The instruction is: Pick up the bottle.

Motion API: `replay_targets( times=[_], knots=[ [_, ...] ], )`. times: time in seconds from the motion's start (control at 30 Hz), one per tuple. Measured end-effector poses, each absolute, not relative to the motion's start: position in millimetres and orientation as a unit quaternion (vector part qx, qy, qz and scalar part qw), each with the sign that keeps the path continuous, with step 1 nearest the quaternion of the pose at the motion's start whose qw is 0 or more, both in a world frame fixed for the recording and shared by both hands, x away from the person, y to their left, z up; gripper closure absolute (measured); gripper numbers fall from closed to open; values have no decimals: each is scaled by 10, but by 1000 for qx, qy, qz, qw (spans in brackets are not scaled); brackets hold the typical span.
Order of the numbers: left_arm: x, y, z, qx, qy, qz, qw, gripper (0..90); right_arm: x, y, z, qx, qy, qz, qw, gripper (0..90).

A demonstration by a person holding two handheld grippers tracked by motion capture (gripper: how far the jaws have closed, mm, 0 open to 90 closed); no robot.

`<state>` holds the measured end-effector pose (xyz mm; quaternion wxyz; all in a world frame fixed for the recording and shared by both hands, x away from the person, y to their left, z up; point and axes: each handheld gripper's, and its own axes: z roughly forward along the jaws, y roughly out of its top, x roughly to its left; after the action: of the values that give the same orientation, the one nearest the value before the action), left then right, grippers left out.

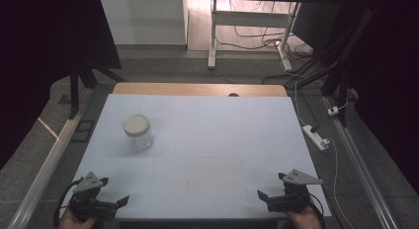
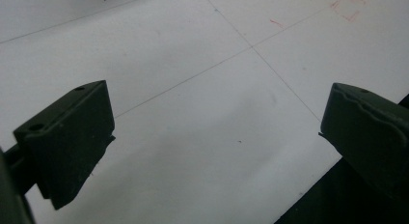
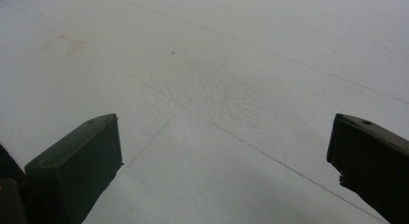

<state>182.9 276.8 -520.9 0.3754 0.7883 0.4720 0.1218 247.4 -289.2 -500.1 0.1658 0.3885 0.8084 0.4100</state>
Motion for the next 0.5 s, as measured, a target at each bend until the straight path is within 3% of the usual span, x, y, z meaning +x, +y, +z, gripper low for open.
replay_targets(
  times=[0.5],
  knots=[
    [1841,2782,-5194,785,475,117,381,0,2490,-2905,-5004,392,807,413,156,0]
  ],
)
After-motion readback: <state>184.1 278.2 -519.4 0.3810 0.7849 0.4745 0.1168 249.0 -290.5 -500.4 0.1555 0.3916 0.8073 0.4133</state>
